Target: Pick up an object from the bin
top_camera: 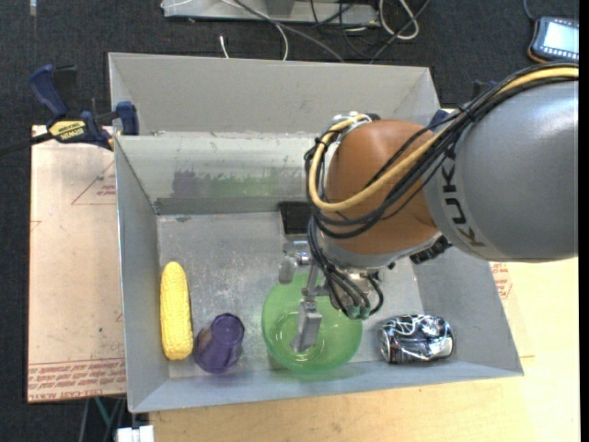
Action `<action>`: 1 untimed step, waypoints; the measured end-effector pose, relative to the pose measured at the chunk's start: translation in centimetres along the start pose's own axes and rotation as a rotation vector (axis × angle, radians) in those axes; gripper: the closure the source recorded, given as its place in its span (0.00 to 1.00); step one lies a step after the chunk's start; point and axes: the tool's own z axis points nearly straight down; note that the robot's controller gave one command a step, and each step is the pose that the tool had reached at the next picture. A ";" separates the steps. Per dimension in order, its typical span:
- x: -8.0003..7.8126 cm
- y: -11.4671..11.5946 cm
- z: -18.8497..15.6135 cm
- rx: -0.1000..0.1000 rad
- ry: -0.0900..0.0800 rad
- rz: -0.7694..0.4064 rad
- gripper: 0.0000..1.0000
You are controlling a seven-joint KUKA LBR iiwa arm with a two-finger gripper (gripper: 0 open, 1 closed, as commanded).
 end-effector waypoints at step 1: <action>0.0 0.0 0.0 0.000 0.000 0.000 0.00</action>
Offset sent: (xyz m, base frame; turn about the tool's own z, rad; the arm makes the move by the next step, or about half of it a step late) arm -0.0082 -0.0156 -0.1035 -0.1472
